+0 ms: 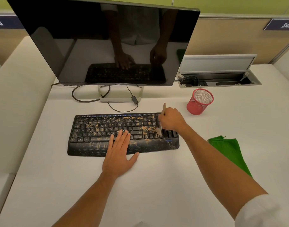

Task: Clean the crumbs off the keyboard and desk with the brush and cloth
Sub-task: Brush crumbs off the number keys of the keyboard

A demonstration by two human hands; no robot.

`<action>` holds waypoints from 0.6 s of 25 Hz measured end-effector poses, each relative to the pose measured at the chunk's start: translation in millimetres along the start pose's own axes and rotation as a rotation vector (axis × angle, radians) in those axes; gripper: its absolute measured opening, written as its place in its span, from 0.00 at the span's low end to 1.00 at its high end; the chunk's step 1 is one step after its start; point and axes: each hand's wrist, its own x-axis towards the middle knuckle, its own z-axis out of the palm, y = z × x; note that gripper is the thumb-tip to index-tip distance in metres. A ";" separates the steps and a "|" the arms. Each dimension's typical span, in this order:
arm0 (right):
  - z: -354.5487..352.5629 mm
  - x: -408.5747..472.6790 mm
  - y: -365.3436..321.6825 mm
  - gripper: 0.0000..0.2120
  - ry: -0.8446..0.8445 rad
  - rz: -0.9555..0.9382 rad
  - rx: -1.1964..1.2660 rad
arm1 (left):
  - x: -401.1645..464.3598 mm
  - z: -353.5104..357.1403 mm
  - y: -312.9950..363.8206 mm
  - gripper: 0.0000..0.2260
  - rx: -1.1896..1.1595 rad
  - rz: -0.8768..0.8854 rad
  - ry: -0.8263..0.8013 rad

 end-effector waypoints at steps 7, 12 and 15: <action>-10.9 2.3 1.9 0.22 0.137 0.008 0.171 | 0.1 0.4 -0.1 0.36 -0.009 0.009 0.017; -3.3 0.8 7.1 0.23 0.224 -0.047 0.135 | -0.3 -0.5 0.2 0.36 -0.007 0.008 0.015; 3.3 -5.5 9.3 0.25 0.164 -0.043 0.071 | -0.5 -0.3 0.0 0.36 0.000 0.006 0.009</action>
